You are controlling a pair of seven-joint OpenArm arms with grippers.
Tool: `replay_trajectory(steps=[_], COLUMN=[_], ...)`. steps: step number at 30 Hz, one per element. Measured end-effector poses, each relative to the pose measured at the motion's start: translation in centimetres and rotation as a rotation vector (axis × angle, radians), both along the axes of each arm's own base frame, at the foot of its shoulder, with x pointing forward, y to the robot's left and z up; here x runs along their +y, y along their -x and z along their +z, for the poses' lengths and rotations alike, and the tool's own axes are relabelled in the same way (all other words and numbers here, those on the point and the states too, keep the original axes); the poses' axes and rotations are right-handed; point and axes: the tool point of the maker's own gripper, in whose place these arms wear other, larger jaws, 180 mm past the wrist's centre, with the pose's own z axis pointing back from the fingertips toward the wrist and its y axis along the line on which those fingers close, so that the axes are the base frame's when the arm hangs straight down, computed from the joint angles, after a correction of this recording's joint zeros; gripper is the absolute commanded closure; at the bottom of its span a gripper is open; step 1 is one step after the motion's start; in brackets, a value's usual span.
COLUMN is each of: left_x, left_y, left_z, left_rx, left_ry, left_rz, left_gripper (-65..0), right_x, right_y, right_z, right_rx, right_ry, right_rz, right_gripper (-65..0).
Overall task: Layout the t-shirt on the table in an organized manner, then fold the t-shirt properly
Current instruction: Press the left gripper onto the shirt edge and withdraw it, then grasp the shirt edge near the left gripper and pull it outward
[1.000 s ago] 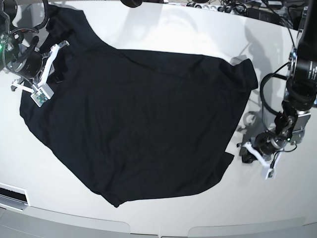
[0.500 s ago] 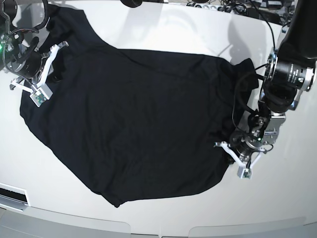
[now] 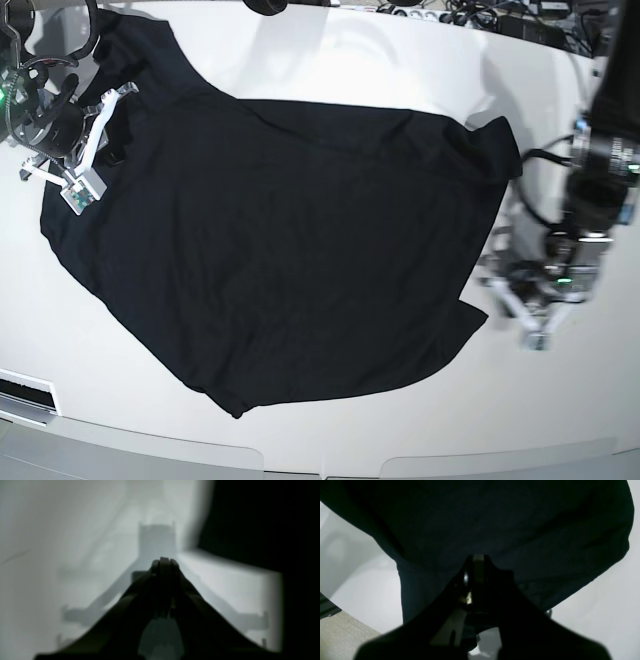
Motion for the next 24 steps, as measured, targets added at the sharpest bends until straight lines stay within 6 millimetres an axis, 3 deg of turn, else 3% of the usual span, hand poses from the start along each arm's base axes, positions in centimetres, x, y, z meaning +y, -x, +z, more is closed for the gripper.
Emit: replay_trajectory(steps=[2, 4, 6, 8, 12, 17, 20, 22, 24], left_x=[3.9, 6.6, 7.4, 6.1, 0.8, -0.4, -1.0, -1.3, -2.0], left_y=[-0.5, -1.7, -2.9, -3.6, -2.5, -1.5, -0.7, 0.9, 2.8], left_z=[2.4, 5.7, 8.5, 9.7, 9.4, 9.0, 8.6, 7.1, 5.2], left_rx=[-0.033, -0.098, -0.154, -0.144, -0.022, 0.074, 0.100, 0.172, 0.246], left_ry=[-0.027, -0.020, 0.040, 0.144, 0.359, 0.536, 0.642, 0.673, 0.711], left_rz=[0.066, 0.117, 0.125, 0.077, -0.118, -0.048, -0.018, -0.007, 0.003], left_gripper=[0.0, 0.0, 0.0, 0.0, 0.0, -2.2, -22.8, -35.6, -38.2], right_x=[0.0, 0.0, 0.3, 0.9, 1.6, 1.3, 1.4, 1.4, 1.3], right_y=[0.1, 0.1, 0.1, 0.1, 0.0, -0.2, -0.2, -0.2, -0.2], right_z=[0.0, 0.0, 0.1, 0.2, 0.6, 0.6, 0.6, 0.6, 0.6], right_rx=[0.004, 0.005, 0.006, 0.009, 0.003, -0.003, -0.003, -0.002, -0.003], right_ry=[0.002, 0.002, -0.020, -0.057, -0.106, -0.095, -0.095, -0.095, -0.095], right_rz=[0.000, 0.000, -0.001, -0.001, -0.002, -0.010, -0.009, -0.009, -0.010], right_gripper=[0.0, 0.0, 0.0, 0.0, 0.0, -21.3, -24.2, -24.2, -24.2])
